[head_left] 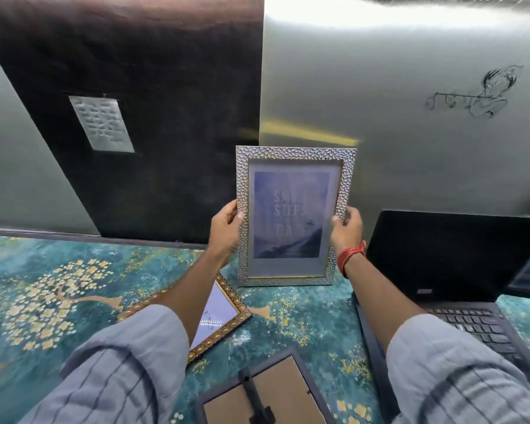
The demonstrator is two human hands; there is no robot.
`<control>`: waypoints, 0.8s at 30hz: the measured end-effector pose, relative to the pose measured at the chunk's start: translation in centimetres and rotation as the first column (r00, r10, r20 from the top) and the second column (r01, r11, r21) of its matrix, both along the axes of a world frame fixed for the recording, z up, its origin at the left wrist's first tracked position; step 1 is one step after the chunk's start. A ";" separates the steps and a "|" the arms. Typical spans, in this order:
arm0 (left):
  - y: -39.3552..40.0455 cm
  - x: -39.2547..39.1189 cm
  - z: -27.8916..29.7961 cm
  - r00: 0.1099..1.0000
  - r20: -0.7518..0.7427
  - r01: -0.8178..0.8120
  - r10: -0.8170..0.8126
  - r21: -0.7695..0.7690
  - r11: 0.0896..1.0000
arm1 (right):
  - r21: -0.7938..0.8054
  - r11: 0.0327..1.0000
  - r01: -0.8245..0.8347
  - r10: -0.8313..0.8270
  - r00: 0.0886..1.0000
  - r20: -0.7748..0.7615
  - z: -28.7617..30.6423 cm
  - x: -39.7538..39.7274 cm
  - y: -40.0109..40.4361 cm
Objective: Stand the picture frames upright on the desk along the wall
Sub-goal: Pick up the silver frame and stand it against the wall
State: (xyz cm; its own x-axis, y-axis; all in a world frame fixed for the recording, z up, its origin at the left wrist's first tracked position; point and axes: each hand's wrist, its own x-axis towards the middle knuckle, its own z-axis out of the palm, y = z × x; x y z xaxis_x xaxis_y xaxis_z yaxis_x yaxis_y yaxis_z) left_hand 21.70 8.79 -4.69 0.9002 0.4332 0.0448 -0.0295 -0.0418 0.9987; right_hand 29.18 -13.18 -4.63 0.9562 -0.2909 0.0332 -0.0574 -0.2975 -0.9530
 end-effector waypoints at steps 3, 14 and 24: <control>-0.4 -0.1 -1.3 0.999 -0.048 -0.017 0.022 0.104 0.994 | 0.021 0.999 0.048 -0.049 0.999 0.023 -0.3 0.4 -0.2; -1.5 1.2 -1.4 0.993 -0.104 0.086 -0.063 0.237 0.968 | 0.025 0.984 0.175 -0.175 0.984 0.003 -0.4 0.3 -1.0; -2.2 0.7 -1.0 0.983 -0.156 0.138 -0.094 0.301 0.944 | -0.132 0.978 0.163 -0.173 0.982 -0.074 0.1 0.7 -0.9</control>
State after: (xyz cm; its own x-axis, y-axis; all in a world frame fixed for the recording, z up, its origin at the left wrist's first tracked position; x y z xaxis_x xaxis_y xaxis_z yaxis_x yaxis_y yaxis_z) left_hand 22.42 6.55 -5.71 0.9502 0.3101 0.0321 0.0841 -0.3541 0.9314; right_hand 29.84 -14.05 -4.48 0.8949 -0.4462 0.0001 -0.1958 -0.3930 -0.8984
